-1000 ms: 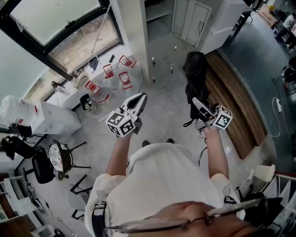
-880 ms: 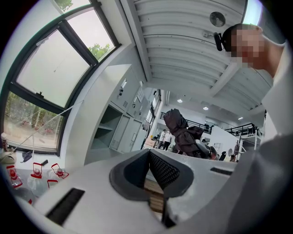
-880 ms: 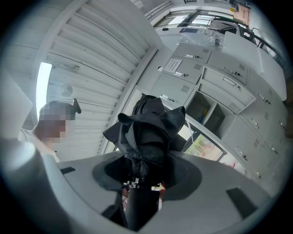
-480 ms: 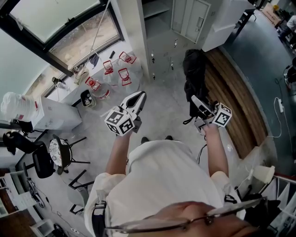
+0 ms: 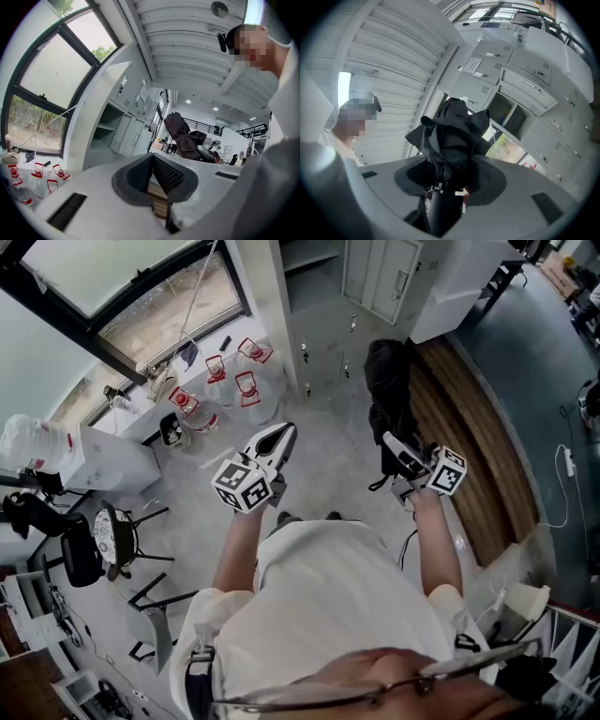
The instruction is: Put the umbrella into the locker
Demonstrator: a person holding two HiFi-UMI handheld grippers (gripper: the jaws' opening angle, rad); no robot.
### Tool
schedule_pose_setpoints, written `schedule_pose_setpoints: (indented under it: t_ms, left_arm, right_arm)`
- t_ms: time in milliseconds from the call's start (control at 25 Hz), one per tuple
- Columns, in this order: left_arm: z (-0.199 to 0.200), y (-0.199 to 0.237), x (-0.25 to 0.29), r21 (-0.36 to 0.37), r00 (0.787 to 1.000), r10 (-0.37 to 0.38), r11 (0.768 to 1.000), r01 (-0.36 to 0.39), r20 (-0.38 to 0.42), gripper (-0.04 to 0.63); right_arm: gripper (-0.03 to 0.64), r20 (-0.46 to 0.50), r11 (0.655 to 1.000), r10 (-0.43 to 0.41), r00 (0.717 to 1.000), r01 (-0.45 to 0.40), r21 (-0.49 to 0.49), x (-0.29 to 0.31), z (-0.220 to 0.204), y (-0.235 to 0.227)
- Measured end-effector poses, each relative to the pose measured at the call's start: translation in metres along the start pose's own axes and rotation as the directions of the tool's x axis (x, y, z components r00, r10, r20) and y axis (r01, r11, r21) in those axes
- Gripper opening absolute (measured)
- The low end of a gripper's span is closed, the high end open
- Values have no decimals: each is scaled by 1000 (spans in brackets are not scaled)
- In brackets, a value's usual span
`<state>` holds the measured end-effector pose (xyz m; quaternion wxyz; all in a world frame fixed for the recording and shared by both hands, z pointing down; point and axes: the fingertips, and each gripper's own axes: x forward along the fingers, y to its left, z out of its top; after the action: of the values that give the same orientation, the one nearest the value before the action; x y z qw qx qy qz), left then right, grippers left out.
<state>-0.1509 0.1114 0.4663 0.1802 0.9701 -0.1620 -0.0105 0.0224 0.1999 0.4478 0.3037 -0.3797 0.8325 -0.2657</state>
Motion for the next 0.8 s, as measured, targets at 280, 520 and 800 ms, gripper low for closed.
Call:
schedule_pose_setpoints:
  t_ms: [280,520,800]
  left_arm:
    - [-12,-14,11,-7,1000,24,1000,-24,2,5]
    - [-21,-16,13,-10,999,41,999,-41,-5,5]
    - [-18,-4,19,-15,998,55,998,-55,-2,5]
  right_arm:
    - [204,-28,1000,17,999,-17,9,-16,6,-7]
    - [204,-47,1000,19,999,-18,18,-21,3,-12]
    - [204,-51,999,19,998,-18,31,-11,6,-25]
